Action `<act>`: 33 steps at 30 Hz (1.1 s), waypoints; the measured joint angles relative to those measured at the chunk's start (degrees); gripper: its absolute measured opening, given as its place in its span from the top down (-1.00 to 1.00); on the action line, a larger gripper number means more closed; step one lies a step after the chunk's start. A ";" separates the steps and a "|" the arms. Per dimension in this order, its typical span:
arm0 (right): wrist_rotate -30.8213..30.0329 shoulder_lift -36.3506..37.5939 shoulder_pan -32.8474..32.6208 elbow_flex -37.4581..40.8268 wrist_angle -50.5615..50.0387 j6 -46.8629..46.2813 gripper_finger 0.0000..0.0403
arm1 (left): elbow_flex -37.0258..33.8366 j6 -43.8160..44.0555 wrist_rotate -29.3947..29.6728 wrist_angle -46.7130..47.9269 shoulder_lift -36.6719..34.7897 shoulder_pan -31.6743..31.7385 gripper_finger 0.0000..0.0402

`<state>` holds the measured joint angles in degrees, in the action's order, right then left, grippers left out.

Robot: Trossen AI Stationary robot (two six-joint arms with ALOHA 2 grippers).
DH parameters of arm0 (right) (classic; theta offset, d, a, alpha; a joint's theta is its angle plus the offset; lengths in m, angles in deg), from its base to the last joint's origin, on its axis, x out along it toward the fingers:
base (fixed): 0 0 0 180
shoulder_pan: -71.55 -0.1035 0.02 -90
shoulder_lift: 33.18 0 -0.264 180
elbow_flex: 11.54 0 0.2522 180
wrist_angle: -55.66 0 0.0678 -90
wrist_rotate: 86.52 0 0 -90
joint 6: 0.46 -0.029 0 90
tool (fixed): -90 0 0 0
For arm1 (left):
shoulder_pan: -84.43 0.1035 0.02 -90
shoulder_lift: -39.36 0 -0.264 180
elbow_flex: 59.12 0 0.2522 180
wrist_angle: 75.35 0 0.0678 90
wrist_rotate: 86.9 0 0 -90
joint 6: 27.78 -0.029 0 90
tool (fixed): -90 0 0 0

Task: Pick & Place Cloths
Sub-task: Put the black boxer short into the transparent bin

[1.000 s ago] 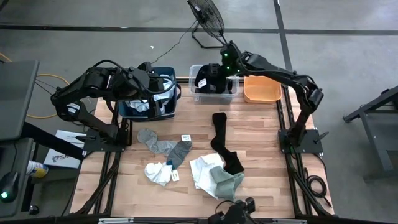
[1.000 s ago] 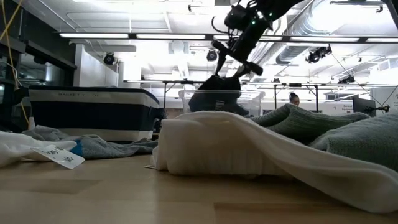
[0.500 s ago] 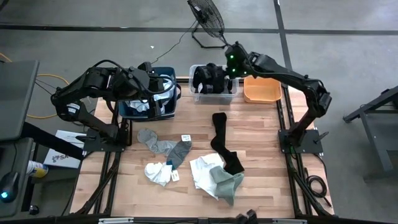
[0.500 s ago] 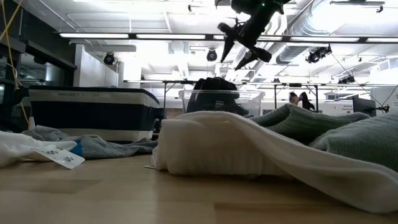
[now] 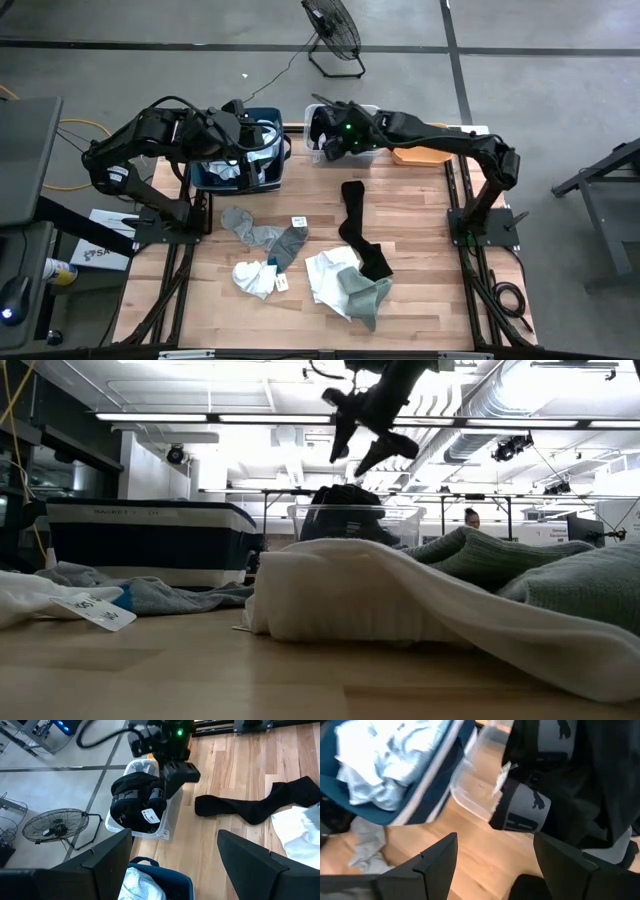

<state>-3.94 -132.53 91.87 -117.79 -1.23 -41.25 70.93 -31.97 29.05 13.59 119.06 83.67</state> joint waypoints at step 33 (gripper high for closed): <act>-0.43 -13.63 9.84 -0.04 2.90 -1.24 -0.25 | 0.00 0.31 -0.04 0.02 0.00 0.00 -0.44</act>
<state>-4.38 -146.16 101.71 -117.83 1.67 -42.48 70.93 -31.66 29.01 13.61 119.06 83.67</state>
